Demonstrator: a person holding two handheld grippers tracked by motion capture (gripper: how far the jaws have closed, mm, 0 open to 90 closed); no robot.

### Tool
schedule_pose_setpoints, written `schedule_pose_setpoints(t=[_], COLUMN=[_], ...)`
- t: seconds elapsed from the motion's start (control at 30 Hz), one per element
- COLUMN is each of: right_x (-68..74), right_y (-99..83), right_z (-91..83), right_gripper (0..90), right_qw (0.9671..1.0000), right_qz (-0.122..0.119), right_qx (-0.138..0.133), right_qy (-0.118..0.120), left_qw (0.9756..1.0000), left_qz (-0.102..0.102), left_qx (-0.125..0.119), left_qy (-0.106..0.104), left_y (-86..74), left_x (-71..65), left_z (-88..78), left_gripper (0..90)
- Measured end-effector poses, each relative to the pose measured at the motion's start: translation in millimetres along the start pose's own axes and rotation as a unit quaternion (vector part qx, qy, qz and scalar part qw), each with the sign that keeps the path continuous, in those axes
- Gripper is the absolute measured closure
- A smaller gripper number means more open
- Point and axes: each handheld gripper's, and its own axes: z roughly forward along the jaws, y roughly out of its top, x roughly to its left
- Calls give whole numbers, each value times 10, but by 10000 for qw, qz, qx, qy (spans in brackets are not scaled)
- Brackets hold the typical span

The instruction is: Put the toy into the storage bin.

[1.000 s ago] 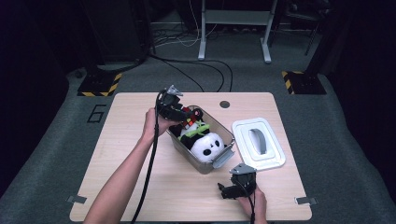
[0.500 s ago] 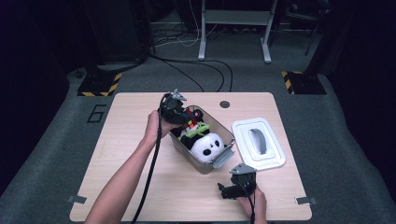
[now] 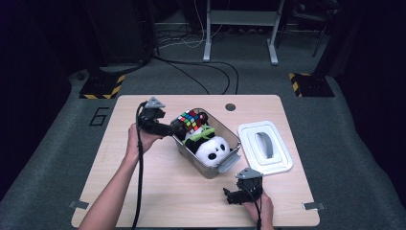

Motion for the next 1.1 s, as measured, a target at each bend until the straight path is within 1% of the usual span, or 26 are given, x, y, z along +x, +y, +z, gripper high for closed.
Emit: schedule_pose_setpoints(t=[0.07,0.1,0.13,0.17,0.2,0.23,0.27,0.33,0.37,0.4,0.47,0.5,0.57,0.6,0.67,0.7,0.73,0.77,0.83,0.87,0.9,0.93,1.1], right_x=[0,0,0,0,0,0,-1,0,-1,-3,-5,-3,-4,-9,-8,-8,-8,-8,-7,1,0,-5,-8], right_y=[0,0,0,0,0,0,0,0,0,1,1,1,1,3,4,3,3,3,3,2,1,2,2], right_z=[0,0,0,0,0,0,0,0,0,1,0,0,1,3,5,5,5,5,4,0,0,4,6], right_gripper=[1,1,1,1,1,0,1,0,0,0,0,0,0,0,0,0,0,0,0,0,0,0,0], right_qw=[10000,10000,10000,10000,10000,10000,10000,10000,10000,10000,10000,10000,10000,10000,10000,10000,10000,10000,10000,10000,10000,10000,10000], right_qz=[3,3,2,1,2,2,3,4,2,-3,-13,-8,-12,-47,-46,-51,-49,-52,-52,-14,-20,-51,-62], right_qx=[-2,0,-2,-1,0,0,-1,0,0,3,15,9,13,0,-2,-3,-4,-4,-4,21,19,-2,-8], right_qy=[0,0,0,0,0,3,3,5,7,20,35,32,38,46,54,51,51,46,41,30,31,31,34], left_qw=[9998,9998,9994,9990,9980,9975,9962,9941,9920,9894,9868,9857,9824,9813,9791,9787,9788,9797,9785,9788,9794,9795,9797], left_qz=[-134,-152,-245,-332,-495,-573,-724,-854,-1008,-1175,-1182,-1220,-1315,-1357,-1442,-1460,-1494,-1448,-1442,-1386,-1287,-1209,-1215], left_qx=[-19,11,74,99,122,145,184,219,254,348,531,546,579,618,582,582,612,703,581,614,600,526,524], left_qy=[120,144,226,275,361,384,453,639,712,773,967,1023,1190,1218,1309,1324,1263,1196,1358,1378,1434,1524,1508], left_y=[-171,-240,-362,-438,-576,-658,-826,-1002,-1126,-1306,-1495,-1573,-1765,-1843,-1982,-2018,-2067,-2090,-2127,-2130,-2143,-2161,-2158], left_x=[43,64,92,108,134,156,191,230,260,302,334,348,391,417,459,470,495,514,502,494,479,462,468], left_z=[-80,-110,-148,-163,-184,-199,-222,-236,-242,-239,-226,-220,-198,-182,-148,-136,-123,-123,-87,-87,-77,-60,-57], left_gripper=[116,109,107,89,78,67,59,45,38,24,12,8,7,2,0,0,0,0,0,0,0,0,0])
